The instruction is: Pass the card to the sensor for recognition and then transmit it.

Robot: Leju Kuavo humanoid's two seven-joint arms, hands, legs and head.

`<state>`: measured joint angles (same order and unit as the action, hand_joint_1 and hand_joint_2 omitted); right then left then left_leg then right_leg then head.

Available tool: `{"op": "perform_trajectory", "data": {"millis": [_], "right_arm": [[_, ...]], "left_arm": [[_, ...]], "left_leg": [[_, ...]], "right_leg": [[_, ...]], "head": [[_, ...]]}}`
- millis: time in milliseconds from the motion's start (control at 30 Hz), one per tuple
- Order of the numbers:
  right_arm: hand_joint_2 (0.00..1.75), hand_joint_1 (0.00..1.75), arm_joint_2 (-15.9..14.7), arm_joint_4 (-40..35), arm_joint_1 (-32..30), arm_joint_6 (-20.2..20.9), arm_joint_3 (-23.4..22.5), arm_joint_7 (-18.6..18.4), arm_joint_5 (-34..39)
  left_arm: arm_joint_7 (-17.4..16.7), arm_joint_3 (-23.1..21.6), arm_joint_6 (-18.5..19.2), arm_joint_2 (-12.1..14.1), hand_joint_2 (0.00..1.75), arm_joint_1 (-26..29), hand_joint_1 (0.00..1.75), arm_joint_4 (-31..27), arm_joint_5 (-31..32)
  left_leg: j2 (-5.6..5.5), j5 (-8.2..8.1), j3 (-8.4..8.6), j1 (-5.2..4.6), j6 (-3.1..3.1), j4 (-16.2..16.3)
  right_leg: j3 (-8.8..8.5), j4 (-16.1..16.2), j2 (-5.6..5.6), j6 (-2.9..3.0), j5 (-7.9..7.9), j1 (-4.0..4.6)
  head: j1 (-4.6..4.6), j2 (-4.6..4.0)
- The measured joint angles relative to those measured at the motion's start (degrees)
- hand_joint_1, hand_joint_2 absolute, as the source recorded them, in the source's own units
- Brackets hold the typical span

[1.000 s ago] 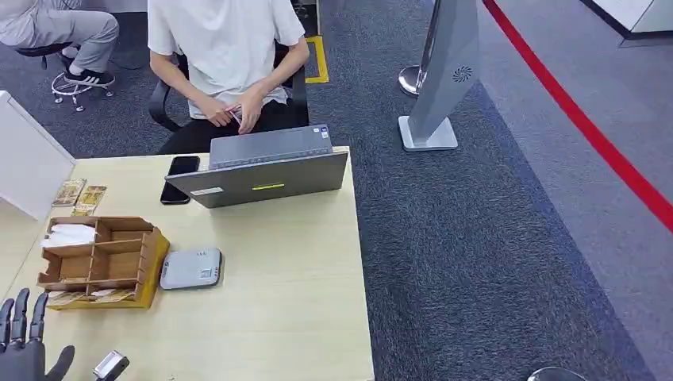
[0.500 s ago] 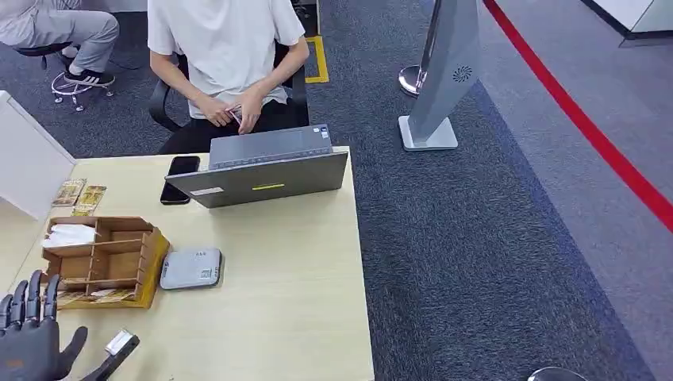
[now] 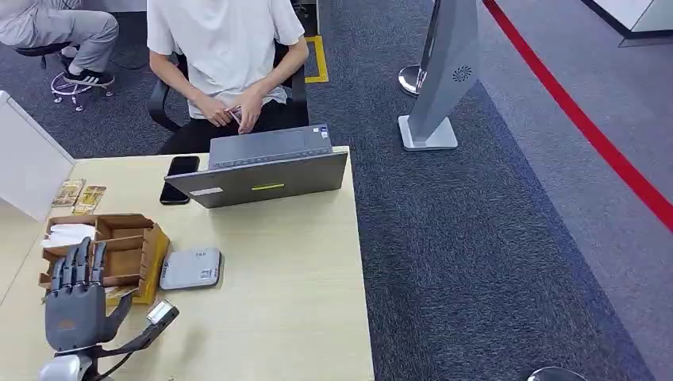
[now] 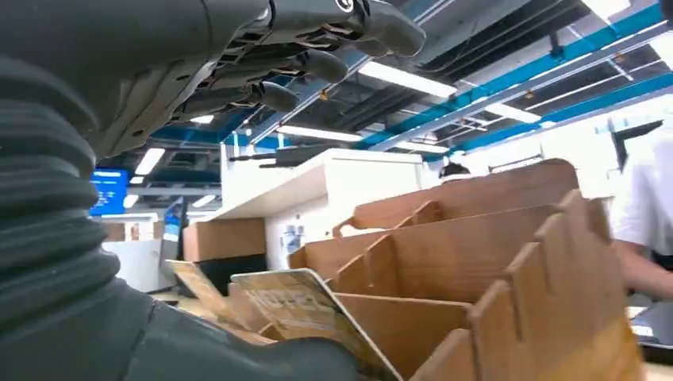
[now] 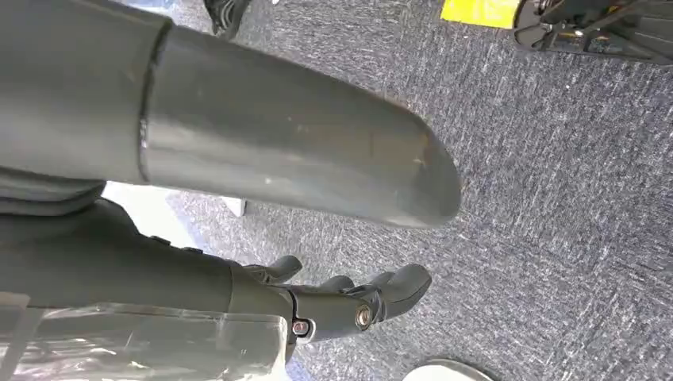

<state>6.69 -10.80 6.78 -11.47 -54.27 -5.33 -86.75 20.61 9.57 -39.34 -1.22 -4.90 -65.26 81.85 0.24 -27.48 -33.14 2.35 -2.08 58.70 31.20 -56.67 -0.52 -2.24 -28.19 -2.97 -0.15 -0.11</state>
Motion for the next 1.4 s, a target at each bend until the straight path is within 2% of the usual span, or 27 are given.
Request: {"op": "perform_trajectory", "data": {"millis": [233, 633, 1133, 1400], "right_arm": [[0.0, 0.0, 0.0, 0.0, 0.1, 0.0, 0.0, 0.0, 0.0], [0.0, 0.0, 0.0, 0.0, 0.1, 0.1, 0.0, 0.0, 0.0], [0.0, 0.0, 0.0, 0.0, 0.0, -0.1, 0.0, 0.0, 0.2], [0.0, 0.0, 0.0, 0.0, -0.1, -0.1, -0.1, 0.1, 0.2]], "left_arm": [[0.0, -1.6, 0.0, 0.0, 1.75, -0.4, 0.0, 0.3, -0.1], [-2.3, -3.6, -0.1, 0.9, 1.75, -0.2, 0.0, 0.5, -0.9], [-5.1, -6.0, -0.4, 3.0, 1.75, 2.4, 0.0, 0.9, -2.8], [-5.0, -6.2, -0.4, 3.9, 1.75, 4.2, 0.0, 0.9, -4.2]], "left_leg": [[0.0, 0.0, 0.0, 0.0, 0.0, 0.0], [0.0, 0.0, -0.01, 0.0, 0.0, 0.0], [0.01, 0.0, -0.01, 0.0, 0.0, 0.0], [0.0, 0.0, -0.02, 0.0, 0.0, 0.0]], "right_leg": [[0.0, 0.0, 0.0, 0.0, 0.0, 0.0], [0.0, 0.0, 0.0, 0.0, 0.0, 0.0], [0.01, 0.0, 0.0, 0.0, -0.01, 0.0], [0.01, 0.0, 0.0, 0.0, -0.02, 0.0]], "head": [[0.02, 0.0], [0.0, 0.0], [0.02, 0.0], [0.0, 0.0]]}}
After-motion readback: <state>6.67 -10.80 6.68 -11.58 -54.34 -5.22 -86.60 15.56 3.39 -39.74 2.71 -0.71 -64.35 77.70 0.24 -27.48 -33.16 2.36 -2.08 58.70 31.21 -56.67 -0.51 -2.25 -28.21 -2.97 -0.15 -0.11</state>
